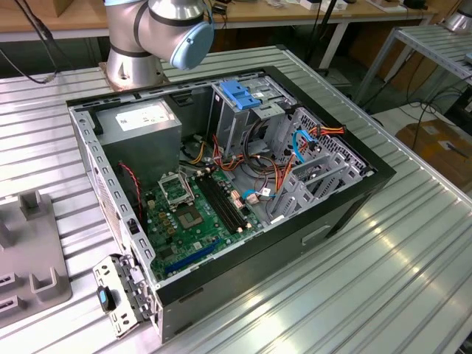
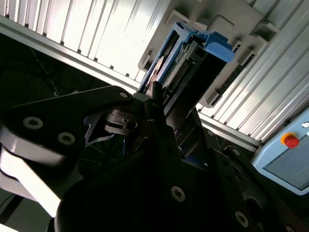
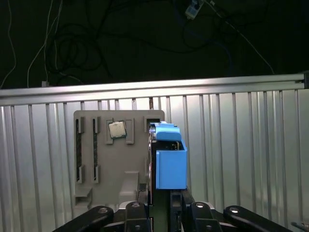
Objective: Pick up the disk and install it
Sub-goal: 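Pick up the disk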
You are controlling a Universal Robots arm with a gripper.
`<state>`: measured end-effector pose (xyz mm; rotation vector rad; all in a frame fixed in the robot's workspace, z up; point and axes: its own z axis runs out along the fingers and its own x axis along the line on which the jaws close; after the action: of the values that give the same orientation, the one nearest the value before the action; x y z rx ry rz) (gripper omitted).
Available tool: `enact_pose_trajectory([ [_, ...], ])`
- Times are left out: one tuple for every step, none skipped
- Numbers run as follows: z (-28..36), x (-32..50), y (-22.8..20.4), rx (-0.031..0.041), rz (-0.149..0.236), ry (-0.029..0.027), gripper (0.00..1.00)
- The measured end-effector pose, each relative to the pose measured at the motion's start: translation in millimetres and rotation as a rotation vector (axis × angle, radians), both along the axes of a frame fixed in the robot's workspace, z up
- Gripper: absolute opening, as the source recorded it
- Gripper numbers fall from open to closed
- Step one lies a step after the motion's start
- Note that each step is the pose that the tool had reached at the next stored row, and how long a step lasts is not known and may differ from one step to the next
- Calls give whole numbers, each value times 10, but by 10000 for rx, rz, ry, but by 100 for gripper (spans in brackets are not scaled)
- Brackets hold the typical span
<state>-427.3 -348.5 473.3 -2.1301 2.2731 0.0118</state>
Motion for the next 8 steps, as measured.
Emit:
enact_pose_trajectory([
  [13,0,0,0,0,-1,35],
  [26,0,0,1,0,-1,35],
  [31,0,0,0,0,0,35],
  [31,0,0,1,1,-2,35],
  [32,0,0,0,0,-1,35],
  [32,0,0,0,0,0,35],
  [32,0,0,0,0,-1,35],
  [32,0,0,0,1,-1,35],
])
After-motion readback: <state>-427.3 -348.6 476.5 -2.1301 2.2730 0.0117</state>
